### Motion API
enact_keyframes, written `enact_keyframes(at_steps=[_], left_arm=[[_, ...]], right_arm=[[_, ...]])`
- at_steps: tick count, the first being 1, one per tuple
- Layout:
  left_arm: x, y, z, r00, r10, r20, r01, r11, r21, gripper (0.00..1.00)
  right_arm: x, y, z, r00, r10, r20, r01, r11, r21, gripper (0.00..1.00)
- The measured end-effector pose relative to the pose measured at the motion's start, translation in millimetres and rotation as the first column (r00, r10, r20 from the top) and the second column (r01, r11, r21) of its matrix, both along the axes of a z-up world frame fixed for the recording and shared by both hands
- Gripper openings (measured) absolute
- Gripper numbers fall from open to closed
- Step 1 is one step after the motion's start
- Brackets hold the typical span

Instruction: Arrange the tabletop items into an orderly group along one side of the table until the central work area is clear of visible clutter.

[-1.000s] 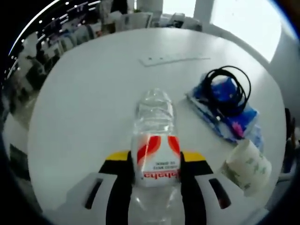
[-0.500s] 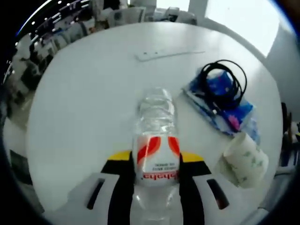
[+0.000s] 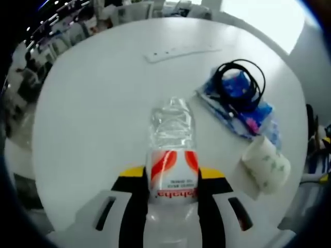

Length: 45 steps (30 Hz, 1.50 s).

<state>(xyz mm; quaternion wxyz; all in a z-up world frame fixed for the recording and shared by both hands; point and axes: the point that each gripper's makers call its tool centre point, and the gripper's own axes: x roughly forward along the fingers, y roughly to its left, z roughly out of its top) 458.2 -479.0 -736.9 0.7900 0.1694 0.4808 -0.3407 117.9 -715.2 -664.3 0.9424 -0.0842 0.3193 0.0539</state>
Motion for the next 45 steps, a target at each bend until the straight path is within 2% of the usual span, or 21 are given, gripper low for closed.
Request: enact_keyframes(at_steps=[8,13,22,24,28,33,41,45], left_arm=[[-13.2,4,5.4,0.997,-0.074,-0.005,0.074,0.997,0.031,0.33],[-34.3,7,7.2,0.991,-0.123,-0.046,0.125,0.991,0.04,0.34],[-65.6,14,9.0,0.978,-0.194,-0.078,0.2,0.976,0.08,0.34],[-74.6,16,9.2,0.974,-0.207,-0.091,0.214,0.973,0.083,0.34],[-88.6,18,10.6,0.967,-0.232,-0.104,0.242,0.966,0.094,0.34],[-105.1,22,11.5,0.956,-0.266,-0.127,0.28,0.954,0.108,0.34],[-125.4,32,9.0,0.941,-0.299,-0.161,0.321,0.937,0.135,0.33],[-122.0,32,8.7,0.939,-0.301,-0.167,0.325,0.936,0.134,0.34]], right_arm=[[1,3,2.3,1.0,0.017,0.017,-0.017,1.0,0.003,0.79],[2,6,5.3,0.999,0.033,0.04,-0.033,0.999,-0.002,0.81],[5,11,13.4,0.994,0.072,0.087,-0.069,0.997,-0.041,0.87],[9,14,19.2,0.989,0.096,0.11,-0.09,0.994,-0.059,0.89],[16,21,24.3,0.979,0.172,0.106,-0.158,0.979,-0.127,0.94],[30,26,33.3,0.968,0.222,0.114,-0.201,0.964,-0.174,0.96],[56,58,49.2,0.933,0.32,0.164,-0.289,0.939,-0.187,0.96],[64,75,48.0,0.916,0.367,0.164,-0.336,0.923,-0.19,0.96]])
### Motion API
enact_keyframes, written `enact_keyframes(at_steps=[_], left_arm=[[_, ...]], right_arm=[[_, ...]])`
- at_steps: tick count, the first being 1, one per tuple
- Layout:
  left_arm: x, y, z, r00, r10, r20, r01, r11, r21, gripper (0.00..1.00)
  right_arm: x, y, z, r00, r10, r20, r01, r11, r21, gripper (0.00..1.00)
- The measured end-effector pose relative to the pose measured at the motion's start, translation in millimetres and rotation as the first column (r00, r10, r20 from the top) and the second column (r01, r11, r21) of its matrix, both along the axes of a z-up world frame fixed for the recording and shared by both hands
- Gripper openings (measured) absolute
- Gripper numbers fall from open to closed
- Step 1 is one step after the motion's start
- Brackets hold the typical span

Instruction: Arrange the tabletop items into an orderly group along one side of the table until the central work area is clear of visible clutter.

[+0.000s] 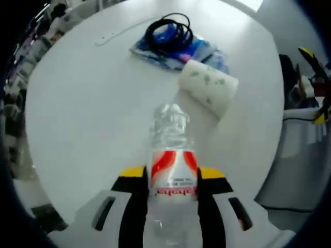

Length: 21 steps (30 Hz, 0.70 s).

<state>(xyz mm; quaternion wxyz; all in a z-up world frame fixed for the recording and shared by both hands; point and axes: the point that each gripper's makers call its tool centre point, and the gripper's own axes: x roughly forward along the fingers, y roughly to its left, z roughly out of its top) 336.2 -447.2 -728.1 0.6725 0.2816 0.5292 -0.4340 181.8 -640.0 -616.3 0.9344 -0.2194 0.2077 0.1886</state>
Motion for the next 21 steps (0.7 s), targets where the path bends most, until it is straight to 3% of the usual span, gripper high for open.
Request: enact_keyframes(at_steps=[7,21], left_arm=[[-9.5,1,-0.2,1.0,-0.019,-0.018,0.019,1.0,0.016,0.34],[-38.0,-1,2.3,0.998,-0.042,-0.051,0.044,0.999,0.028,0.34]], right_arm=[[5,23,-9.5,0.997,0.079,0.001,-0.079,0.997,-0.019,0.95],[21,64,-15.9,0.987,0.162,0.018,-0.162,0.987,-0.011,0.91]])
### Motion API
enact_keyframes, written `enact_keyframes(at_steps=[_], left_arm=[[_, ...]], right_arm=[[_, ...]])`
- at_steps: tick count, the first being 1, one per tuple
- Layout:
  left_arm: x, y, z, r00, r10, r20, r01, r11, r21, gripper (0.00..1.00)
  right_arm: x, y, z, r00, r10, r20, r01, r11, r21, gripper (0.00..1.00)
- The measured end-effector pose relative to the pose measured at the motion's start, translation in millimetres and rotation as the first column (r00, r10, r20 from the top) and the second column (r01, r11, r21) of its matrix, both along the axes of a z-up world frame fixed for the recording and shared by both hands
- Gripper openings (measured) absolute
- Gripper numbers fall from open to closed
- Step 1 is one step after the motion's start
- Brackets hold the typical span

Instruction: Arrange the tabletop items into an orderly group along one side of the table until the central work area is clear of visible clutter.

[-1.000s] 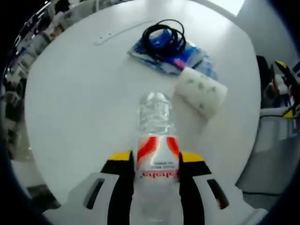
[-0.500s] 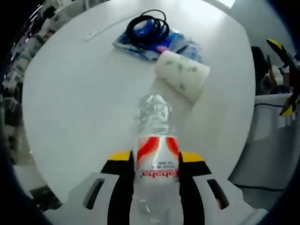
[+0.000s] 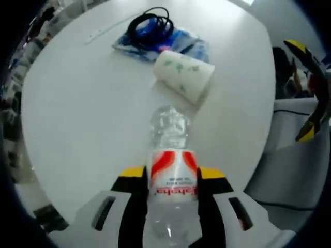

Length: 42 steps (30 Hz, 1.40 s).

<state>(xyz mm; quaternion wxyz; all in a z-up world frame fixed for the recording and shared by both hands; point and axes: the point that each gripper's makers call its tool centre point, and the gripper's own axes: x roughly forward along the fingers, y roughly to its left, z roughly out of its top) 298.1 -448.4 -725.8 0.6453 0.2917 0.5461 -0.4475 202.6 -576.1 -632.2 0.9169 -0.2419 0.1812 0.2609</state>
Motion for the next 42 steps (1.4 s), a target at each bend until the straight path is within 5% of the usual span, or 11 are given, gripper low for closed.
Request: enact_keyframes(at_steps=[24,42], left_arm=[[-43.5,-6,-0.8,0.995,-0.033,-0.092,0.036,0.999,0.028,0.34],[-71.6,-15,-1.2,0.982,0.001,-0.191,0.006,0.999,0.037,0.34]], right_arm=[[15,66,-38.2,0.982,0.188,-0.031,-0.189,0.982,-0.025,0.82],[22,96,-69.5,0.975,0.205,-0.09,-0.203,0.978,0.038,0.72]])
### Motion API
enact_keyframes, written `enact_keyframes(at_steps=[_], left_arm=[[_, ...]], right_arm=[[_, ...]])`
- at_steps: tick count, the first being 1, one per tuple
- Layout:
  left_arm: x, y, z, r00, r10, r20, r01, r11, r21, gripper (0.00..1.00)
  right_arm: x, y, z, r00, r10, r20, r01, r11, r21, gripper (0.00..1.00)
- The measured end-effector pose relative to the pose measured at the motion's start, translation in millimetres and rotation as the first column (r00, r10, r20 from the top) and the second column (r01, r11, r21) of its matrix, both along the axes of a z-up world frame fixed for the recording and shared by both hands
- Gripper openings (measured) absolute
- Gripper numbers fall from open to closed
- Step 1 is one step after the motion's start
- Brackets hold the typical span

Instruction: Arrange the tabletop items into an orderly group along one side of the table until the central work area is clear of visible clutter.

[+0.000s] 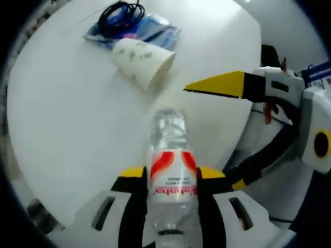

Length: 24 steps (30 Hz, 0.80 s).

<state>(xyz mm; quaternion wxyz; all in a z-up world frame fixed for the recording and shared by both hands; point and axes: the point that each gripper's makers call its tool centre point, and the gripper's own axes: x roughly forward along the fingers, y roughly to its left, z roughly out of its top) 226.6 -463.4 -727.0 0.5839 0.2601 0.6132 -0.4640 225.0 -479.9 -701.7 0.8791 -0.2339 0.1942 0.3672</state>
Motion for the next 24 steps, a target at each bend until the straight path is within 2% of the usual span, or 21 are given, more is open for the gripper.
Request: enact_keyframes(at_steps=[12,16,18,24], left_arm=[[-9.9,-1,2.4,0.997,0.029,-0.07,-0.028,0.999,0.016,0.35],[-13.1,-3,3.6,0.993,0.058,-0.106,-0.057,0.998,0.019,0.36],[-15.5,-3,4.6,0.989,0.07,-0.129,-0.068,0.997,0.023,0.36],[-17.3,-3,7.0,0.984,0.08,-0.156,-0.077,0.997,0.021,0.39]], right_arm=[[1,12,-15.2,0.999,-0.006,-0.052,0.007,0.999,0.031,0.61],[-2,15,-20.4,0.997,-0.007,-0.075,0.009,0.999,0.034,0.53],[1,12,-19.7,0.997,-0.034,-0.062,0.037,0.998,0.045,0.51],[-2,13,-18.6,0.997,-0.017,-0.079,0.023,0.997,0.079,0.49]])
